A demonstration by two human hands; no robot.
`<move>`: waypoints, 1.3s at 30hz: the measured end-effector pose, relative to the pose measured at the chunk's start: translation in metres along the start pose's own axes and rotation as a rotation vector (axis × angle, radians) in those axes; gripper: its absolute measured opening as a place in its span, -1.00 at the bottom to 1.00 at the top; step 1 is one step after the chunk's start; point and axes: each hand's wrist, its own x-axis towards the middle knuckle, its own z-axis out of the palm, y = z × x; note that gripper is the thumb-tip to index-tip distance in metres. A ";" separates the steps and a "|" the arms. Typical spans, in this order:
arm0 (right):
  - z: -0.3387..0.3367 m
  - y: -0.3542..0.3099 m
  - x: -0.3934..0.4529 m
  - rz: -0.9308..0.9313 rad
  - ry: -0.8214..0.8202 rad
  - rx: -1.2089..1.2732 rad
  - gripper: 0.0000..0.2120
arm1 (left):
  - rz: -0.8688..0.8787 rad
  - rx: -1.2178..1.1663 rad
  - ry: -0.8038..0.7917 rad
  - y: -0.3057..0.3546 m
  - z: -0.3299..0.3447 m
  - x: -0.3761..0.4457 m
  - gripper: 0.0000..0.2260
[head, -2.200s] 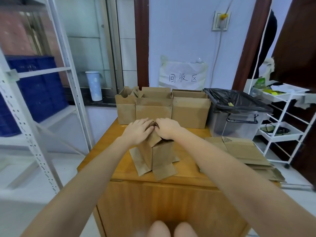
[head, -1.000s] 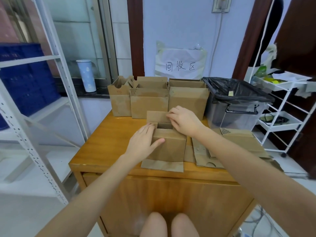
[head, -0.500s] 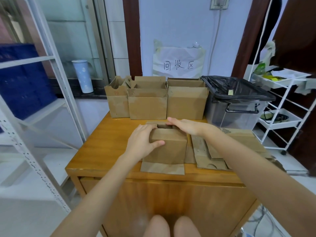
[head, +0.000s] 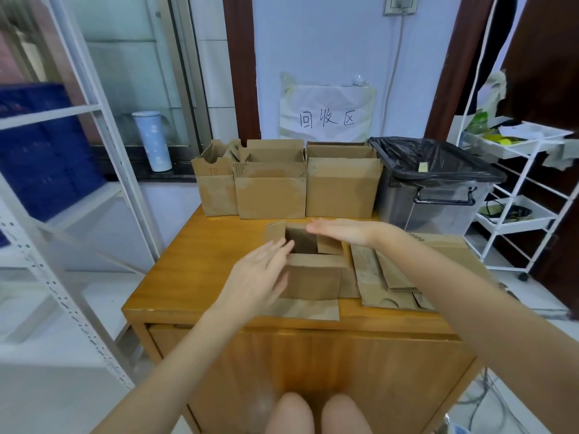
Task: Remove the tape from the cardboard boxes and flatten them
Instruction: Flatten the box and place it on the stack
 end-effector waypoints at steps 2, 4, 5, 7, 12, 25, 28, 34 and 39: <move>0.006 0.005 0.000 -0.068 0.015 -0.042 -0.28 | 0.064 0.021 -0.101 -0.001 0.008 -0.020 -0.49; 0.008 0.008 0.001 -0.101 0.023 -0.083 -0.27 | 0.127 0.083 -0.186 -0.002 0.014 -0.032 -0.42; 0.008 0.008 0.001 -0.110 0.026 -0.118 -0.27 | 0.142 0.107 -0.210 -0.002 0.017 -0.034 -0.40; 0.009 0.008 0.001 -0.129 0.033 -0.176 -0.25 | 0.144 0.156 -0.243 -0.003 0.024 -0.035 -0.32; 0.013 0.009 -0.001 -0.152 0.073 -0.203 -0.26 | 0.100 0.224 -0.278 -0.001 0.036 -0.035 -0.26; 0.026 0.016 -0.001 -0.198 0.178 -0.307 -0.11 | -0.064 0.132 -0.104 0.005 -0.012 0.026 -0.56; 0.027 0.016 -0.001 -0.196 0.180 -0.298 -0.11 | 0.061 0.210 -0.261 0.000 0.001 0.038 -0.50; 0.027 0.014 -0.005 -0.213 0.193 -0.289 -0.16 | 0.081 0.282 -0.251 -0.004 0.009 0.029 -0.42; 0.027 0.018 -0.002 -0.221 0.195 -0.278 -0.09 | -0.132 0.396 -0.158 -0.008 -0.001 0.026 -0.48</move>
